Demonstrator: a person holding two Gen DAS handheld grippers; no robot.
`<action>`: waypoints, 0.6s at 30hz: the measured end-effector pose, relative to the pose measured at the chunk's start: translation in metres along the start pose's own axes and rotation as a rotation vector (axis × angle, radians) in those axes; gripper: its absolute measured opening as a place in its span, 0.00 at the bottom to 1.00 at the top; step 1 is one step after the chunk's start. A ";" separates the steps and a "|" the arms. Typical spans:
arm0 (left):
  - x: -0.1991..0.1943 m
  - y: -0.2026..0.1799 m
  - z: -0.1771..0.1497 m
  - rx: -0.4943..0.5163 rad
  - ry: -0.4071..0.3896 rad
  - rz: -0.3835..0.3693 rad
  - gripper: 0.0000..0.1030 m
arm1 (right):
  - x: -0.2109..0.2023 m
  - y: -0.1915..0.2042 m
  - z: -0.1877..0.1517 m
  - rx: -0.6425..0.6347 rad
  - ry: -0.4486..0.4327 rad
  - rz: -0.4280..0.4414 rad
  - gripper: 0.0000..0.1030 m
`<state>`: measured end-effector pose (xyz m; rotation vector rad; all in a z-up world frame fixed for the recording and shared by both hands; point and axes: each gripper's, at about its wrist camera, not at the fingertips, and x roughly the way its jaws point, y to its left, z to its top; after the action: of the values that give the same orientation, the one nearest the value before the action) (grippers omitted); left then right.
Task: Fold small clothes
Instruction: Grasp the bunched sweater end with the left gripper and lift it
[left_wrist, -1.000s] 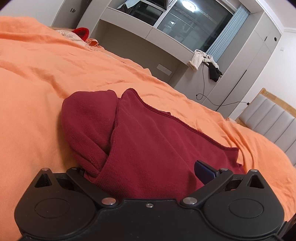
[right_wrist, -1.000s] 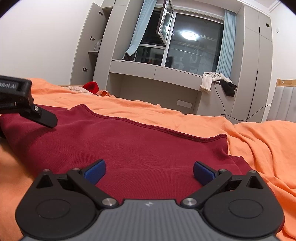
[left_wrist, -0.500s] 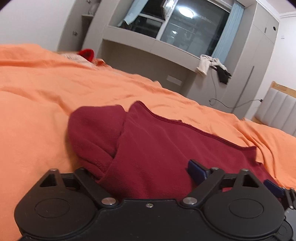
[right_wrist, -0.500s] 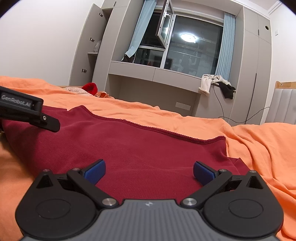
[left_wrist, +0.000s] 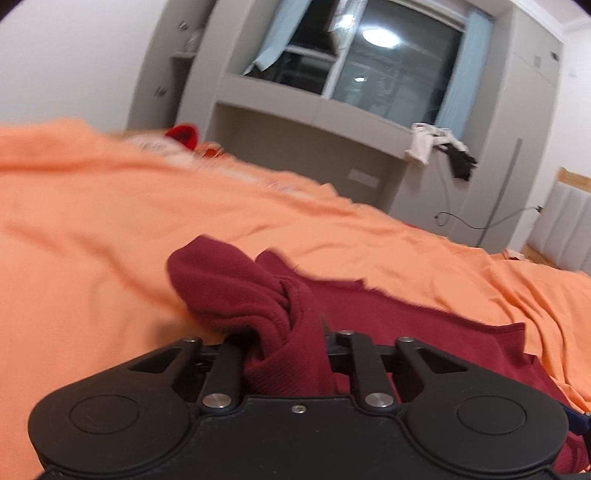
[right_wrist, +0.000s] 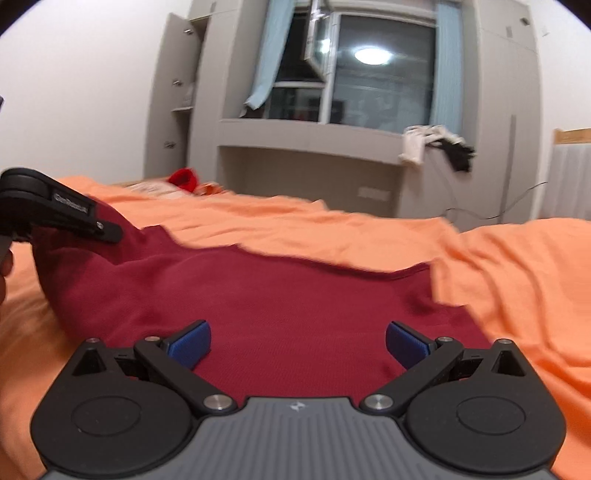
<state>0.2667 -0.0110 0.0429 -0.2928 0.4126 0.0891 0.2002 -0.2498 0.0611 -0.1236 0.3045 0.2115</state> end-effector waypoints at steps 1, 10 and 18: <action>-0.002 -0.007 0.005 0.024 -0.014 -0.011 0.16 | -0.002 -0.007 0.003 0.010 -0.012 -0.018 1.00; -0.020 -0.101 0.027 0.250 -0.094 -0.132 0.14 | -0.020 -0.086 0.016 0.157 -0.053 -0.155 1.00; -0.028 -0.183 -0.010 0.469 -0.038 -0.243 0.14 | -0.029 -0.148 0.014 0.248 -0.045 -0.256 1.00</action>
<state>0.2639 -0.1897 0.0932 0.1226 0.3461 -0.2386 0.2102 -0.3971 0.0969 0.0875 0.2653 -0.0776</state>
